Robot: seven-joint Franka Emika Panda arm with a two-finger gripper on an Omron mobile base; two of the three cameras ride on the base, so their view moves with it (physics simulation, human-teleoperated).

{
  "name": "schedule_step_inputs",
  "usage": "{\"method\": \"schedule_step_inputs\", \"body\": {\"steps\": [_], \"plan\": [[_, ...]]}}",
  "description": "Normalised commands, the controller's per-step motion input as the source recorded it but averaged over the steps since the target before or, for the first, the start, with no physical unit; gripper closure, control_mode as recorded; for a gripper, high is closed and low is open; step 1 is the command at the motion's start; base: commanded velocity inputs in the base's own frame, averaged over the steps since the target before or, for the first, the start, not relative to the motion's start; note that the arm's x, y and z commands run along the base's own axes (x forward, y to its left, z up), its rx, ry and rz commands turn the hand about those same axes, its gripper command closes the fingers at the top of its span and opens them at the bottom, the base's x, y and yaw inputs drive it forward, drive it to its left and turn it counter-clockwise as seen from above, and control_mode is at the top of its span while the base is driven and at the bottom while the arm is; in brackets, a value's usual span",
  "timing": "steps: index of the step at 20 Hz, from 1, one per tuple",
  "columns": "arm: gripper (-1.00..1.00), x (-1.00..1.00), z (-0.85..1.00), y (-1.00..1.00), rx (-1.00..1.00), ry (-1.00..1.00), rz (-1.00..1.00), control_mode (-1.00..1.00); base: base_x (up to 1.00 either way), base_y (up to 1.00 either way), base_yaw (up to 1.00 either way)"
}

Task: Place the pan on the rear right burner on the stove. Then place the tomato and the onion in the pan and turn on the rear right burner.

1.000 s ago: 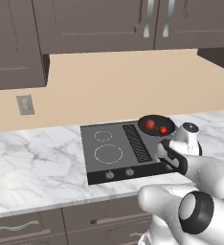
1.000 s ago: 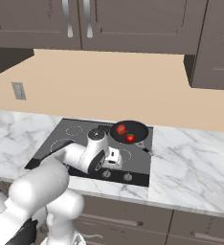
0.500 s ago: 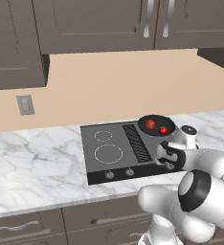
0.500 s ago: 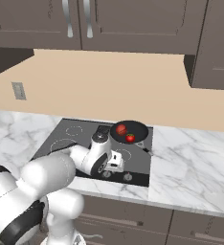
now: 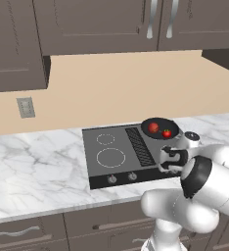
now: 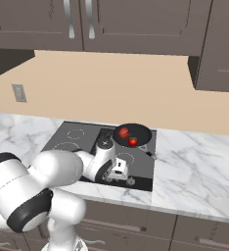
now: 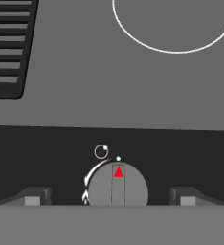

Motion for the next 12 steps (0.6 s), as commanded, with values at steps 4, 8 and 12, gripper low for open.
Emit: {"method": "schedule_step_inputs", "body": {"steps": [4, 8, 12], "plan": [[-1.0, 0.01, -0.28, 0.01, 0.0, 0.03, 0.0, -1.0, 0.0, 0.0, 0.0], [-1.0, 0.01, -0.29, 0.01, 0.0, 0.03, 0.0, -1.0, 0.0, 0.0, 0.0], [-1.0, 0.0, -0.31, 0.11, 0.0, 0.04, 0.0, -1.0, 0.0, 0.0, 0.0]]}}
